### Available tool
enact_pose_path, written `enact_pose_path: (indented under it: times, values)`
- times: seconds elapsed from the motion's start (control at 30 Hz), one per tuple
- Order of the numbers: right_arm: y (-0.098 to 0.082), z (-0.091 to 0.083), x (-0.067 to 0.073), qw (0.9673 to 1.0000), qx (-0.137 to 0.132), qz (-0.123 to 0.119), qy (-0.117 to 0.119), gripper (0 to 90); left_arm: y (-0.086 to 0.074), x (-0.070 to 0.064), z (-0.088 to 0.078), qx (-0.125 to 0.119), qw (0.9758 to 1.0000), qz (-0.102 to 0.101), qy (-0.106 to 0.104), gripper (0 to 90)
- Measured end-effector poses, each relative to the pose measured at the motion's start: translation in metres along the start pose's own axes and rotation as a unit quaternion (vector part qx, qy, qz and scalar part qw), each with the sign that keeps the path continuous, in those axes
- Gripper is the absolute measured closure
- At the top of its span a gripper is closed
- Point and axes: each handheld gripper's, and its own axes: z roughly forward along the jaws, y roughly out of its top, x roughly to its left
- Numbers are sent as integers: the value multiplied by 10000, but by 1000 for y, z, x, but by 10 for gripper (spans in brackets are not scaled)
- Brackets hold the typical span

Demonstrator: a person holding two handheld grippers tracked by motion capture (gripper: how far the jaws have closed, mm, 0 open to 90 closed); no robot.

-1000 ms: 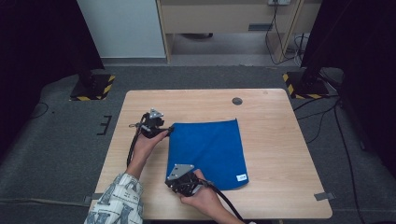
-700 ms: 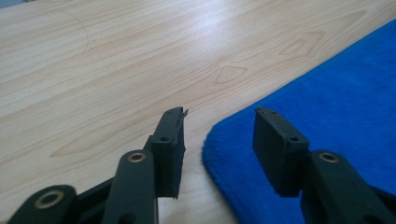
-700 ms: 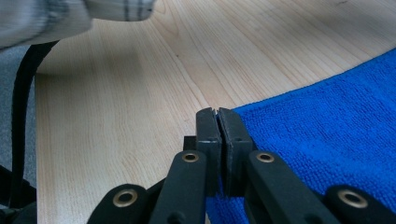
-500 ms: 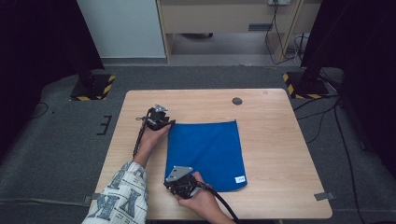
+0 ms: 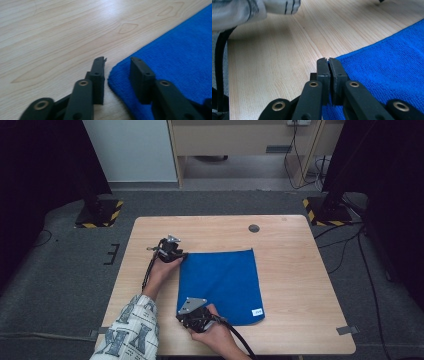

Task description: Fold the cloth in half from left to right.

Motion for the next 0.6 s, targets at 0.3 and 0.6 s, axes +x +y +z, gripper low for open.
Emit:
enact_pose_path:
  times: [0.3, 0.6]
  values:
    - [2, -3, 0, 10000, -70, 22, -8, 878, 3, -1, -3, -67, 9996, -199, -178, 865]
    - [5, -10, 2, 9995, -251, 145, -115, 879, 21, -8, -20, -355, 9991, -185, -149, 869]
